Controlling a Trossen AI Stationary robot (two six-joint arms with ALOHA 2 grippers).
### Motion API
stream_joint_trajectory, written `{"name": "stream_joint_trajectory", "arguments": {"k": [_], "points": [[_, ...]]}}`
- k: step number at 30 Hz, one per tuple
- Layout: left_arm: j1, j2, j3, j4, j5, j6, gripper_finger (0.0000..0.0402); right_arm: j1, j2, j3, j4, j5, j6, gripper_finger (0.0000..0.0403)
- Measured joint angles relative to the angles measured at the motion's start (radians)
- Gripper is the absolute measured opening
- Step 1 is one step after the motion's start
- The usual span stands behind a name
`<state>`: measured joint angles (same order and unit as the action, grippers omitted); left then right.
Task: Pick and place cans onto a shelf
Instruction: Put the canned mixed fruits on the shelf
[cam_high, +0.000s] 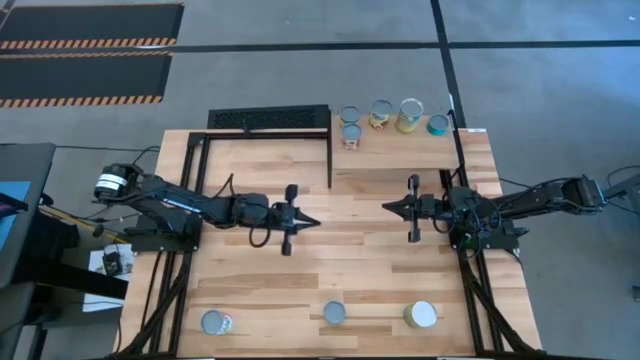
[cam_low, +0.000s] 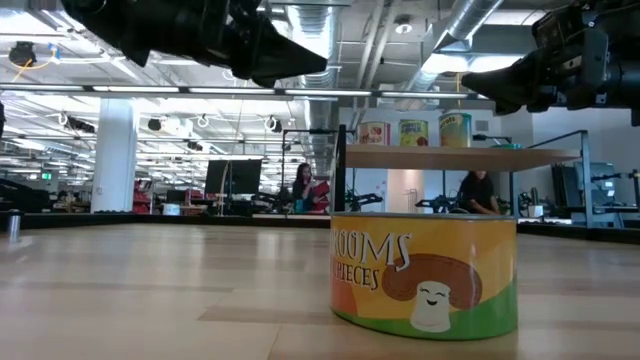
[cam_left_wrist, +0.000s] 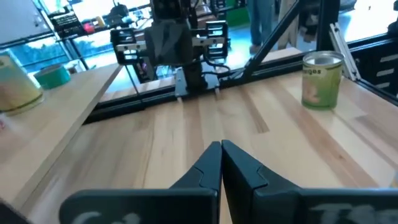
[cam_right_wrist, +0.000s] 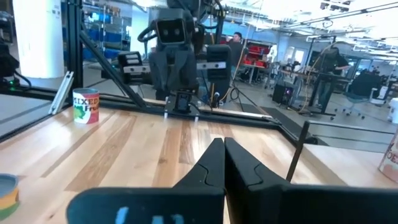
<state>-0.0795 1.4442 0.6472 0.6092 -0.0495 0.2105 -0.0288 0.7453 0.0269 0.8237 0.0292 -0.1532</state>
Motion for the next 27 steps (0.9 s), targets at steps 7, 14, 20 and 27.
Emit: {"name": "stream_joint_trajectory", "arguments": {"k": [7,14,20,27], "points": [[-0.03,0.0,-0.024,0.013,0.026,-0.049,0.0001,0.01,0.0,0.0,0.0,0.0,0.041,0.0012],[-0.164,0.0,-0.024,0.002,-0.036,-0.059,0.0,0.16,0.045,0.0,0.003,0.054,0.118,0.0011],[-0.284,0.001,-0.017,-0.075,-0.178,-0.164,0.0,0.33,0.163,0.0,0.085,0.223,0.101,0.0006],[-0.42,-0.01,0.154,-0.523,-0.339,-0.437,0.0,0.363,0.236,0.0,0.212,0.219,0.07,0.0005]]}}
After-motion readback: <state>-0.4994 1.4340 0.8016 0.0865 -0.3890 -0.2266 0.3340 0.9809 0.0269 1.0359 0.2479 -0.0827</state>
